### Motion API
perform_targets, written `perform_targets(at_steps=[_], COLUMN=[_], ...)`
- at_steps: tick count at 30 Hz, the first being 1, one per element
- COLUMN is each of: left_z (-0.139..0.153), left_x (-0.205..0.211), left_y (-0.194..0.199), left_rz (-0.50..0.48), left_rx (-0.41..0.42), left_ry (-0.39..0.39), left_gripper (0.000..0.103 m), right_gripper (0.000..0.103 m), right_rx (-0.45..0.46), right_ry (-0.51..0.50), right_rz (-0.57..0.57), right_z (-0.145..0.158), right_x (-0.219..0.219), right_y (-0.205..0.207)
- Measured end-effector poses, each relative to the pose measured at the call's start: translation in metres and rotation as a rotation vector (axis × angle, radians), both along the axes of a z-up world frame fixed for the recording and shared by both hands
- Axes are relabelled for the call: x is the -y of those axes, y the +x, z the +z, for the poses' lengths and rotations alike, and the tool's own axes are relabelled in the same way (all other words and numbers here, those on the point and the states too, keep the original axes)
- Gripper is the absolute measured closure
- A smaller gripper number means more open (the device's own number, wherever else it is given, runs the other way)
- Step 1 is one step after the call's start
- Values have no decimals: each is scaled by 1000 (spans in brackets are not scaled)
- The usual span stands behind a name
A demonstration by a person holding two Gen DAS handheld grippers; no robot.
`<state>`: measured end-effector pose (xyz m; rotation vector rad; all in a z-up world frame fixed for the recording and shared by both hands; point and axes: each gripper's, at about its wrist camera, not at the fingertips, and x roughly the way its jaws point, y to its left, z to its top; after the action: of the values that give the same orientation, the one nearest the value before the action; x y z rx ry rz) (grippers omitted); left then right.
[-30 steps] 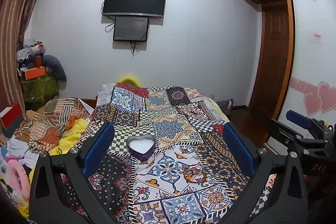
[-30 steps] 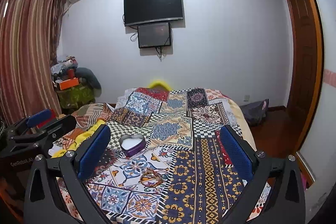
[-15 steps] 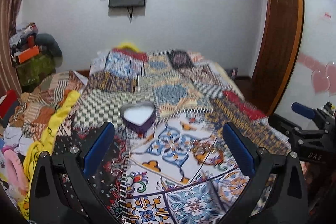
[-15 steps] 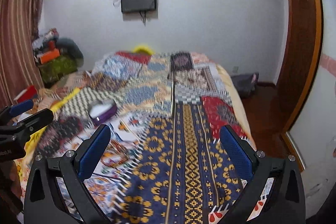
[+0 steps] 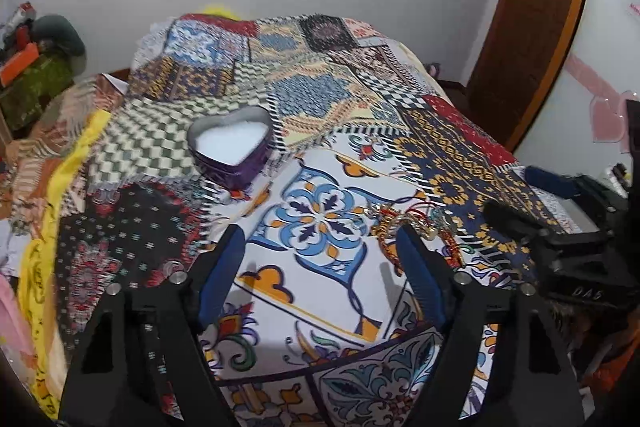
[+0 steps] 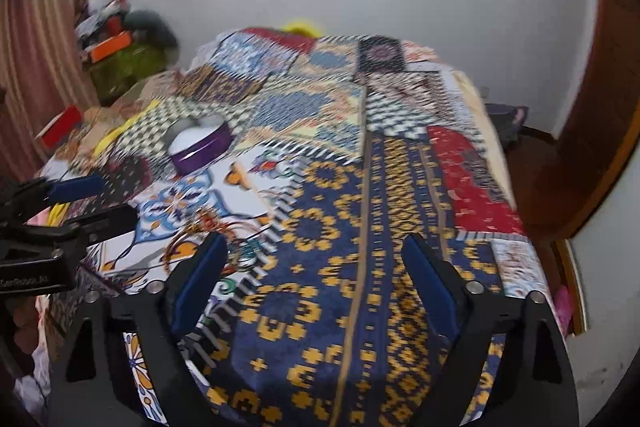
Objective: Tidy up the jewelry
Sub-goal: 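Grasp a silver ring from the jewelry pile with the right tool while the left tool grasps a small piece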
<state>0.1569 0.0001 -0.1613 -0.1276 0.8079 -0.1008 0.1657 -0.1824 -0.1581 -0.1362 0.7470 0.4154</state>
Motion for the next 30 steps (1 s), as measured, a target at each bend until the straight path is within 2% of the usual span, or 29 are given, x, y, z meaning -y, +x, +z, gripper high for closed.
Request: perform_targets(at_steps=[1,3,5,9,12,18,20,28,30], left_z=[-2,-6,-8,-7,-7,-11,-13,-18,-17], left_x=[0,1,3,9,15,28,32,37,38], left_y=[2,7,10,14,18,26,28,36,36], left_rz=[-11,-25,-41,-91,-133,-196,-203,-231,-242], left_rx=[-14,-36,-47,-48,-52,-62,-65,-67,-60], left_ry=[-19,-35,-34,-42,-45,-34,-24,-36,-37], left_gripper=[36,51,58,71,79,88,89,89,96], right_gripper=[26,33,40,59,64,80,82,83,83], right_rx=[-20,-55,-92,-182,-219,-223,-221,-219,-218], right_ry=[12,32,50,85,98,100,99,116,120], right_rz=[23,59,87,142,166,196,202,199,196], right_z=[-2,-6,-10,-18,-22,-25,-26,-25,-24], right_x=[-2,-7,-11,-16,-19,-24,-25,-22,-22], right_y=[3,9,14,25,28,25,25,28,28])
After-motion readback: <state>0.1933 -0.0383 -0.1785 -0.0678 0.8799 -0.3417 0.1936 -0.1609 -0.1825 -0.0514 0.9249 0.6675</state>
